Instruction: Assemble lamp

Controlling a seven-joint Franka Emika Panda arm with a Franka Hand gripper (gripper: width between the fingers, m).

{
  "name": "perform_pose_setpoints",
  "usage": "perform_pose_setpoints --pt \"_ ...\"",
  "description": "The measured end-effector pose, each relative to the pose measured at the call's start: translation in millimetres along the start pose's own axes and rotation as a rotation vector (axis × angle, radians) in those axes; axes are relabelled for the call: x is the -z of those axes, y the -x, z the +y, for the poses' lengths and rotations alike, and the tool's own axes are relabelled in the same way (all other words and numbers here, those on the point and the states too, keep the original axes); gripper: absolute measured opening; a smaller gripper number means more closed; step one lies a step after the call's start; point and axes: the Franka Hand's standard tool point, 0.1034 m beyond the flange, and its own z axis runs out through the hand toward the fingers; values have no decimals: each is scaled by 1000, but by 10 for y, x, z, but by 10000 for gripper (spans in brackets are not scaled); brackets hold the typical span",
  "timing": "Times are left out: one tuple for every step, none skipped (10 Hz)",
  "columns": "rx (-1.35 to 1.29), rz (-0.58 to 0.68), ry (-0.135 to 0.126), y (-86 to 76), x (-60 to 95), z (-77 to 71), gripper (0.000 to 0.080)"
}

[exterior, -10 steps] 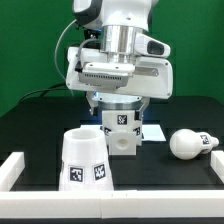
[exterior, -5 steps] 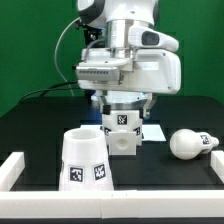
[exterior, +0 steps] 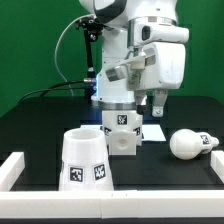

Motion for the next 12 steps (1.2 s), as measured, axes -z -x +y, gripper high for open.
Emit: perform_pose_setpoints --pt "-94 5 0 -31 5 18 699" --pt "-160 8 -3 -30 0 14 699" --pt "-220 12 -6 -33 -1 16 699" --pt "-264 16 -8 -38 -1 21 699" --pt "-345 20 -12 -45 -1 25 699" --pt "-403 24 -15 -53 -1 31 699" --pt "-446 27 -17 -51 2 39 699" --pt "-622 33 -19 -26 22 69 699" --pt "-794 39 -27 16 27 83 699" --pt "-969 42 -44 68 18 78 699" --pt "-1119 39 -69 138 15 77 699" --pt "-1244 39 -93 248 30 129 699"
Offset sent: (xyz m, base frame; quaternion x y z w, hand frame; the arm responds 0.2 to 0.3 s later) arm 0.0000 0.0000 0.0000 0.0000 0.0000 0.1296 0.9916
